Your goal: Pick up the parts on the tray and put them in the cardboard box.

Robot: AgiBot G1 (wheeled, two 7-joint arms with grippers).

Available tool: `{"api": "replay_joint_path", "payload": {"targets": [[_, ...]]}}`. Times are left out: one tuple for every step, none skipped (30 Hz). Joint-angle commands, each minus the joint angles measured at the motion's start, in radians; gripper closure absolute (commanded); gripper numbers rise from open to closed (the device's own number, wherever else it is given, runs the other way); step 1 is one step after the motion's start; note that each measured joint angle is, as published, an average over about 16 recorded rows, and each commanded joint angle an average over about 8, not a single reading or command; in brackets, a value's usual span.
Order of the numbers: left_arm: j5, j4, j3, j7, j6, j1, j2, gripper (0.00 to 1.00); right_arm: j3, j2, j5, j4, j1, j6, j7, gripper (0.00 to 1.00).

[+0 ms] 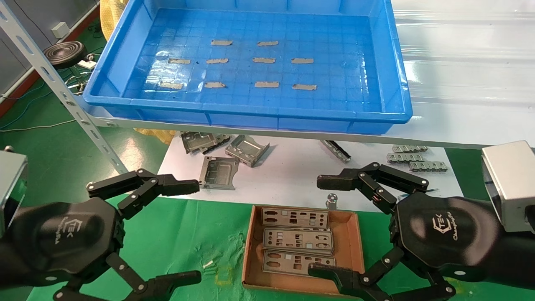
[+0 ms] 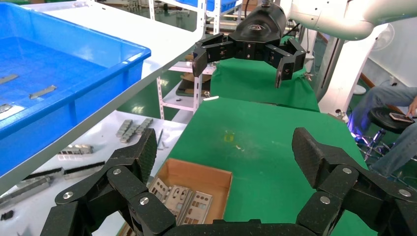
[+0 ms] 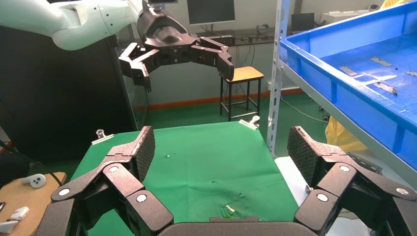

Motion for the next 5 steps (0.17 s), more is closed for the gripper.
{"api": "replay_joint_path", "payload": {"targets": [[0.000,0.000,0.000,0.000,0.000,0.000,0.000,0.00,0.000,0.000,0.000,0.000,0.000,0.000,0.000,0.00],[0.000,0.000,0.000,0.000,0.000,0.000,0.000,0.00,0.000,0.000,0.000,0.000,0.000,0.000,0.000,0.00],[0.000,0.000,0.000,0.000,0.000,0.000,0.000,0.00,0.000,0.000,0.000,0.000,0.000,0.000,0.000,0.00],[0.000,0.000,0.000,0.000,0.000,0.000,0.000,0.00,0.000,0.000,0.000,0.000,0.000,0.000,0.000,0.00],[0.000,0.000,0.000,0.000,0.000,0.000,0.000,0.00,0.000,0.000,0.000,0.000,0.000,0.000,0.000,0.00]]}}
